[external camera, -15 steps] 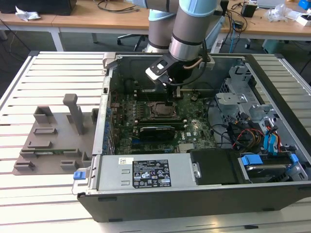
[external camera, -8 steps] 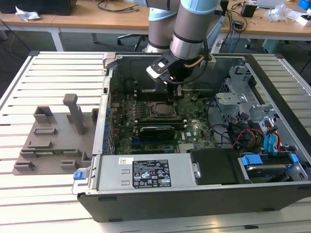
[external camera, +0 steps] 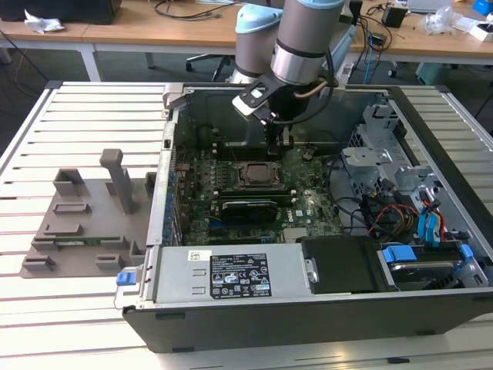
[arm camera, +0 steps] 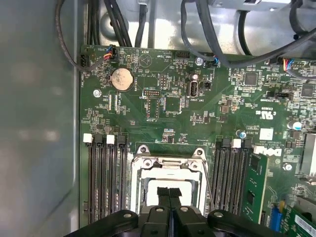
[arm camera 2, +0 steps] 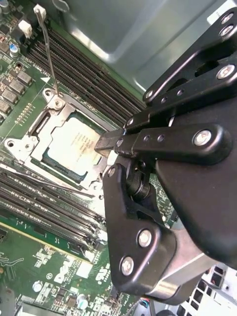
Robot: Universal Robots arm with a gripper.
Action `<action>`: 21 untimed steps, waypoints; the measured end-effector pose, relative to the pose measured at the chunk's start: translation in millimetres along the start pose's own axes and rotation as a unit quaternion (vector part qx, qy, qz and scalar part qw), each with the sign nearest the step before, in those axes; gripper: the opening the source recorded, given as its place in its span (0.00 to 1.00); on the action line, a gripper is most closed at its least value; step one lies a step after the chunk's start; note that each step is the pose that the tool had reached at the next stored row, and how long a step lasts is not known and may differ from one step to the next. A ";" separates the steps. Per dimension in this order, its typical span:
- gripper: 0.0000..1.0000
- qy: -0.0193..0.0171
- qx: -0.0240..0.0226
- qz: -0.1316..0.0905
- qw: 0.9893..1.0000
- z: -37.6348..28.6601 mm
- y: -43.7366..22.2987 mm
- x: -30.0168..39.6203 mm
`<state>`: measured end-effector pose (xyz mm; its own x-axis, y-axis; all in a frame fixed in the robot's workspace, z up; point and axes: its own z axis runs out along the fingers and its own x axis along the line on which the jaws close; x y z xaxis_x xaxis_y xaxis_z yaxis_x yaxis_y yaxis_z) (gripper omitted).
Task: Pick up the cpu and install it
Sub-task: 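Close the cpu cover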
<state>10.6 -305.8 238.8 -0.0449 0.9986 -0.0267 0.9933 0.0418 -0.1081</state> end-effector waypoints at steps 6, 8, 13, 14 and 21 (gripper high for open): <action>0.11 0.000 0.000 0.000 1.000 -11.9 -1.3 -0.3; 0.11 0.000 0.000 0.000 1.000 -16.2 -1.7 -0.4; 0.11 -0.001 0.000 0.000 1.000 -24.4 -2.6 -0.6; 0.11 -0.001 0.000 0.000 1.000 -24.7 -2.6 -0.6; 0.11 0.000 0.000 0.000 1.000 -24.8 -2.6 -0.6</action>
<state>10.7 -305.7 263.7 -0.0449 0.9986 -0.0277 0.9933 0.0417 -0.1082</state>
